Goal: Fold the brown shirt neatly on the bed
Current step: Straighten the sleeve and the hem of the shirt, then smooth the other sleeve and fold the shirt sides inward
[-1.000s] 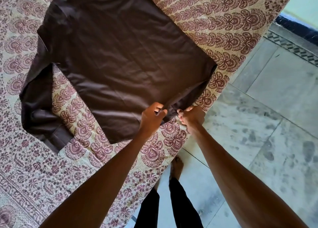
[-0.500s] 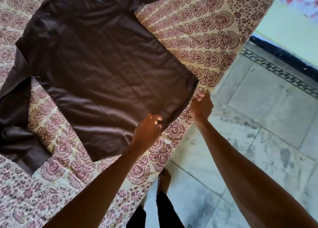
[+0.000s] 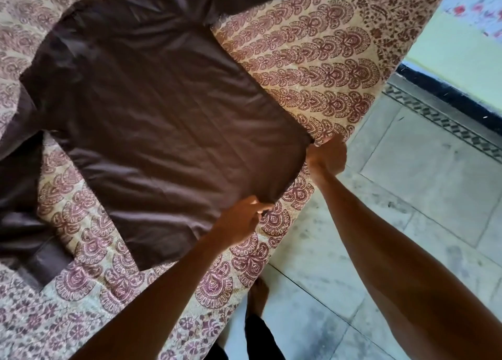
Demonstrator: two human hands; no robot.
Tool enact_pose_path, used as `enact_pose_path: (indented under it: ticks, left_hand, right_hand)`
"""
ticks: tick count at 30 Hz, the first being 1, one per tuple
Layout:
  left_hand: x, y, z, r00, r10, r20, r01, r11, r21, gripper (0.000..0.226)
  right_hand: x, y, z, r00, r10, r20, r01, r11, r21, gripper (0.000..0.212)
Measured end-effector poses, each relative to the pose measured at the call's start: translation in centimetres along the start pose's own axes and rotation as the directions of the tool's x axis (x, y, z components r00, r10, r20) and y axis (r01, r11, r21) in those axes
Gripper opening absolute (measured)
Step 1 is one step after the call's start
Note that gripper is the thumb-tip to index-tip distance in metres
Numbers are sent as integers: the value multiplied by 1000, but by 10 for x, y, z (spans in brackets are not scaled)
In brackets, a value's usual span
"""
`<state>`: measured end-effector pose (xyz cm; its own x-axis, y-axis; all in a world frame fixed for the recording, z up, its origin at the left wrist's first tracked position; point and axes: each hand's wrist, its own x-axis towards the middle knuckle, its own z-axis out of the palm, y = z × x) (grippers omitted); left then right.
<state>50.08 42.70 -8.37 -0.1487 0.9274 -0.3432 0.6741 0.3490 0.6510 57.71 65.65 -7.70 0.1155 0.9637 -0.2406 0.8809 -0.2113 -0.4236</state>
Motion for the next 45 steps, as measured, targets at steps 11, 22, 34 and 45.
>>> enact_pose_path:
  ticks: [11,22,34,45]
  left_hand:
    - [-139,-69,3,527,-669,-524,737,666,-110,34]
    - [-236,-104,12,790,-317,-525,387,922,25,43]
    - [-242,-246,-159,444,-608,-658,429,789,-440,40]
    - [-290,-382,-237,-2,-998,-68,642,50,-765,107]
  right_hand:
    - [-182,17,34,373,-719,586,804,566,183,18]
    - [-283,25,50,414,-687,596,905,381,-190,24]
    - [-364,-163,116,473,-600,645,633,741,225,7]
    - [-448,-309,232,273,-644,715,815,549,183,21]
